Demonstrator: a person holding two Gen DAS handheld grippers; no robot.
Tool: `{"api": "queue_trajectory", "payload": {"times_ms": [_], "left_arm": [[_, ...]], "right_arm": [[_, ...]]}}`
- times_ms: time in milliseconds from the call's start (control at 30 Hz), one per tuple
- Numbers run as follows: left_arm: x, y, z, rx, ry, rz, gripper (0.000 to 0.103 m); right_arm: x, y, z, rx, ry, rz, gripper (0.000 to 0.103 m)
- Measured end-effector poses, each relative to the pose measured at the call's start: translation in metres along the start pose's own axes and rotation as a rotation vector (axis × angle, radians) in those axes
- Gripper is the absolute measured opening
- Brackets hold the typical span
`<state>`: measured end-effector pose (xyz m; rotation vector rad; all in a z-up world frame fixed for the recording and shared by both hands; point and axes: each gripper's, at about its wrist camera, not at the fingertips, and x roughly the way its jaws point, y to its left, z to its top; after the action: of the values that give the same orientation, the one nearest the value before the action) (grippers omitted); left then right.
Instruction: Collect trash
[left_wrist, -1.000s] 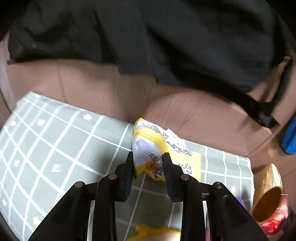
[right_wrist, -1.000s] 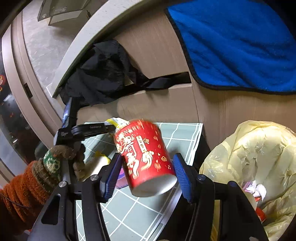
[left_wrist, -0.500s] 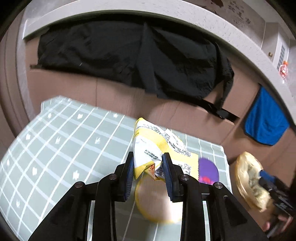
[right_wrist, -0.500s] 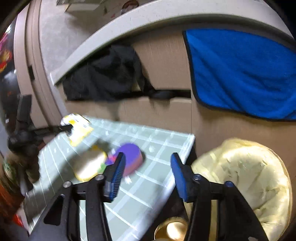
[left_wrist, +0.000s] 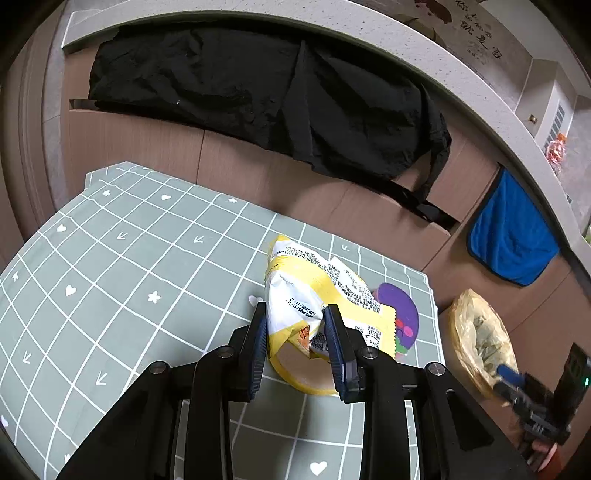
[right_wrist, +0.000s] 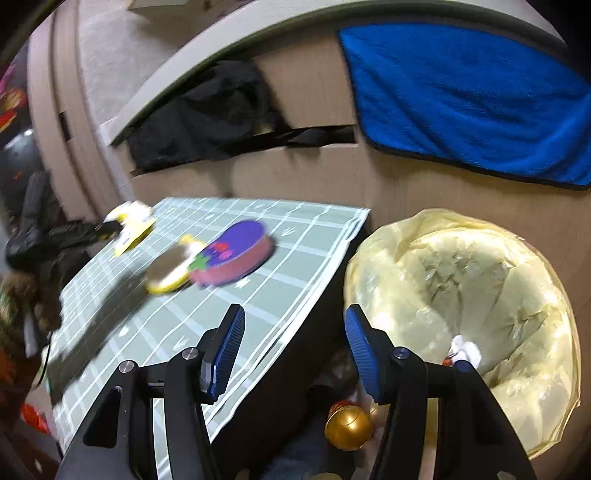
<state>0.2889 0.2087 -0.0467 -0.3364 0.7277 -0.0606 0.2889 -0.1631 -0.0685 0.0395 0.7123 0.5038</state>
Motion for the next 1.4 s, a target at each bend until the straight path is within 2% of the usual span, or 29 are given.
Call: {"api": "queue_trajectory", "payload": {"times_ms": [100,167,233,267,333,400,500,667,733,833,1000,1100,1267,1400], "left_arm": [[0.001,-0.001,-0.002,-0.005,0.013,-0.008,0.031],[0.003,-0.004,-0.004,-0.009,0.021,-0.015,0.031],[0.005,-0.006,-0.006,-0.006,0.030,-0.020,0.031],[0.006,-0.008,-0.007,-0.006,0.035,-0.021,0.031],[0.010,-0.010,-0.010,-0.009,0.051,-0.022,0.031],[0.014,-0.013,-0.011,-0.010,0.064,-0.020,0.031],[0.020,-0.017,-0.012,-0.012,0.074,-0.012,0.031],[0.028,-0.022,-0.012,-0.009,0.086,0.001,0.031],[0.031,-0.024,-0.010,-0.004,0.084,0.001,0.031],[0.034,-0.029,-0.007,0.007,0.085,-0.002,0.031],[0.037,-0.033,-0.006,0.030,0.089,-0.010,0.031],[0.040,-0.031,-0.007,0.028,0.094,-0.009,0.031],[0.043,-0.024,-0.007,0.011,0.098,-0.009,0.031],[0.045,-0.020,-0.009,0.002,0.103,-0.005,0.031]], "right_arm": [[-0.005,0.006,-0.027,-0.012,0.042,-0.016,0.053],[-0.004,0.001,-0.047,0.036,0.077,0.008,0.044],[0.000,-0.012,-0.071,0.114,0.113,0.024,0.031],[0.001,-0.019,-0.082,0.149,0.127,0.017,0.028],[0.007,-0.040,-0.108,0.229,0.163,-0.002,0.016],[0.013,-0.060,-0.129,0.289,0.188,-0.030,0.012],[0.025,-0.092,-0.159,0.451,0.206,-0.022,0.012],[0.046,-0.133,-0.204,0.801,0.224,0.066,0.015],[0.056,-0.142,-0.216,0.902,0.236,0.100,0.017],[0.072,-0.146,-0.224,0.992,0.245,0.143,0.027],[0.096,-0.155,-0.242,1.134,0.280,0.187,0.027],[0.098,-0.165,-0.253,1.223,0.269,0.203,0.027],[0.106,-0.171,-0.261,1.292,0.306,0.214,0.027],[0.110,-0.179,-0.271,1.401,0.299,0.257,0.027]]}}
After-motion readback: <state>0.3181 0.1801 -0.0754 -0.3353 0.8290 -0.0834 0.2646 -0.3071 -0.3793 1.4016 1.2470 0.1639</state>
